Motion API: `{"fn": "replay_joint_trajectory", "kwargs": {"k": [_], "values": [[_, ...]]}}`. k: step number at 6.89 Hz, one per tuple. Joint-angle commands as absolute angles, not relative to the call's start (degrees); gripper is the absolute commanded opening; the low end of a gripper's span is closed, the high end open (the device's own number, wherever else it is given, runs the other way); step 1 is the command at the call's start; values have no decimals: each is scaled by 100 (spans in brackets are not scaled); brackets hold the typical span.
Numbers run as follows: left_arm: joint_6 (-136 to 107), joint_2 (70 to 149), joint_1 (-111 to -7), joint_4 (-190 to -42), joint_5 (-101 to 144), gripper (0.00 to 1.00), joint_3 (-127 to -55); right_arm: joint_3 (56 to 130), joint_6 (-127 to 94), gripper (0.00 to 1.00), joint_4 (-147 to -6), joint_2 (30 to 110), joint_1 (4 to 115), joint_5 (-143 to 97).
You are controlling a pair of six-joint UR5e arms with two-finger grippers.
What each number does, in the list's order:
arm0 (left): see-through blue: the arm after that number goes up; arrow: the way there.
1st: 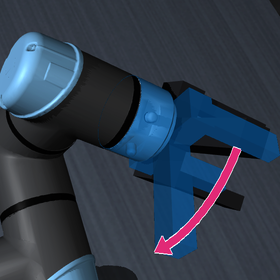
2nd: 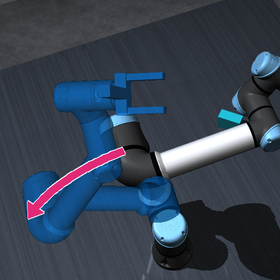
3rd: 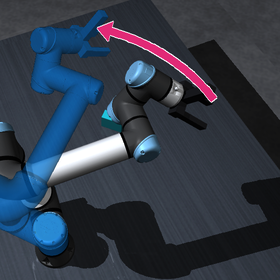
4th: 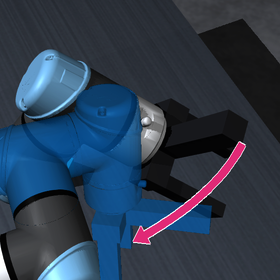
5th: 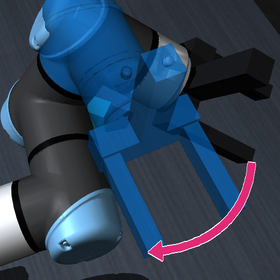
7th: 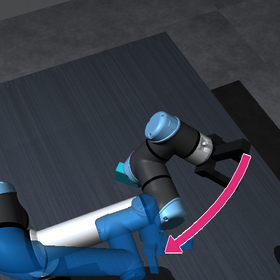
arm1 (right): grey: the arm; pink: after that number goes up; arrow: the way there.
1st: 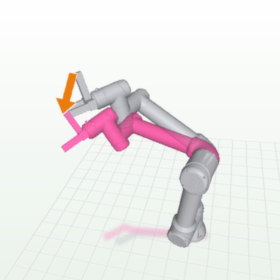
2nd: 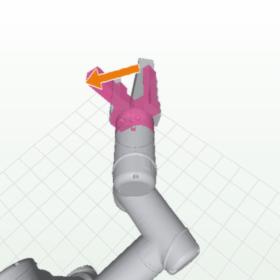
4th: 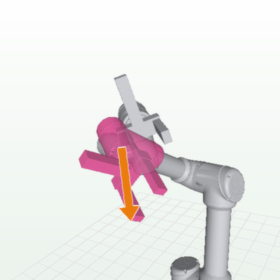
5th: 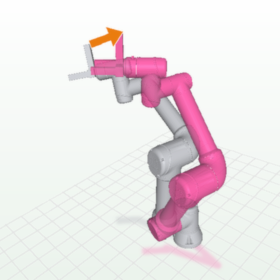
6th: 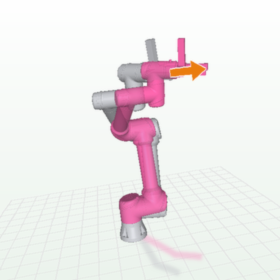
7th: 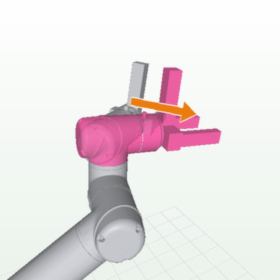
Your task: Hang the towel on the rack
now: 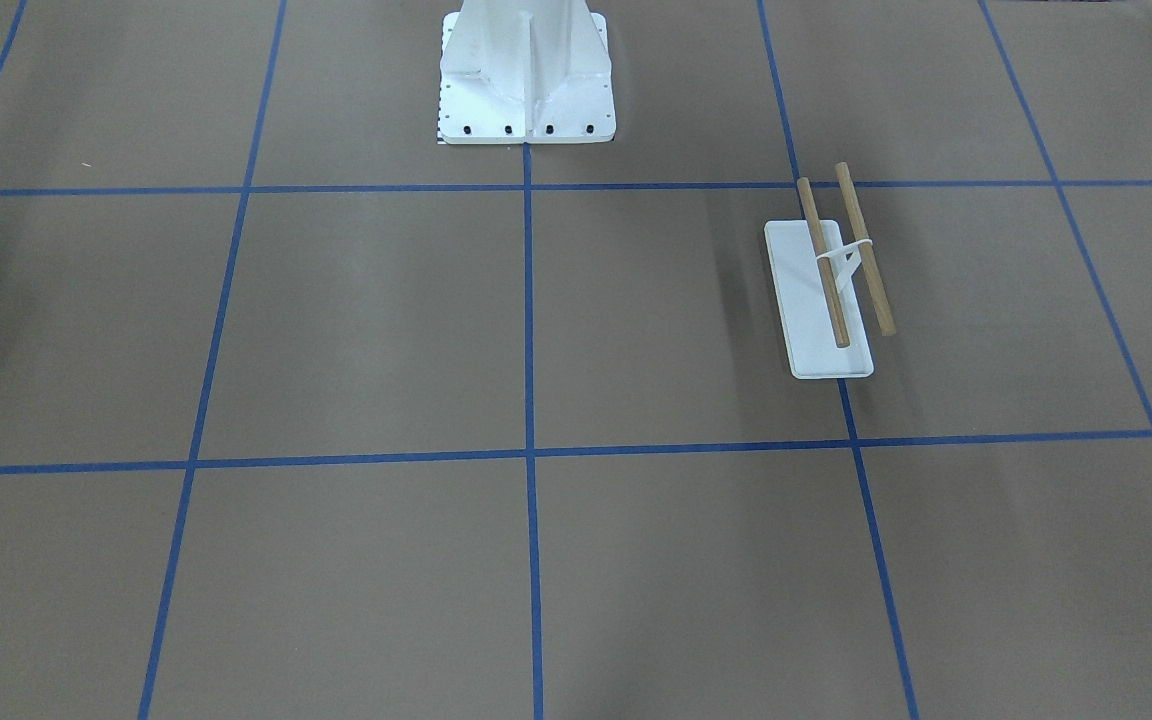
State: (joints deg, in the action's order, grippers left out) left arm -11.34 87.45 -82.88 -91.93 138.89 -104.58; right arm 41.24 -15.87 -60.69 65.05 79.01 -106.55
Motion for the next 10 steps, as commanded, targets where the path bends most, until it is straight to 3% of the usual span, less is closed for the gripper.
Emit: {"fn": "replay_joint_trajectory", "kwargs": {"k": [1, 2, 3, 4, 7, 8, 10], "values": [[-1134, 8745, -8288, -9193, 13922, 98, -10494, 4113, -1608, 56, -6056, 6591, 7893, -10617], [-1142, 8754, -8288, -9185, 13931, 98, -10468, 4122, -1608, 39, -6056, 6592, 7901, -10617], [-1195, 8754, -8288, -9185, 13939, 98, -10485, 4122, -1643, 13, -6056, 6592, 7910, -10617], [-1195, 8754, -8288, -9185, 13939, 98, -10485, 4122, -1635, 0, -6047, 6600, 7910, -10617], [-1204, 8754, -8288, -9193, 13939, 98, -10529, 4436, -1600, 0, -6125, 6557, 8198, -10669], [-1222, 8754, -8288, -9202, 13948, 98, -10555, 5030, -1634, 0, -6578, 6574, 8322, -10766], [-1901, 9007, -8279, -9237, 13957, 98, -10564, 6995, -1948, 0, -8786, 6531, 8315, -10880]]}}
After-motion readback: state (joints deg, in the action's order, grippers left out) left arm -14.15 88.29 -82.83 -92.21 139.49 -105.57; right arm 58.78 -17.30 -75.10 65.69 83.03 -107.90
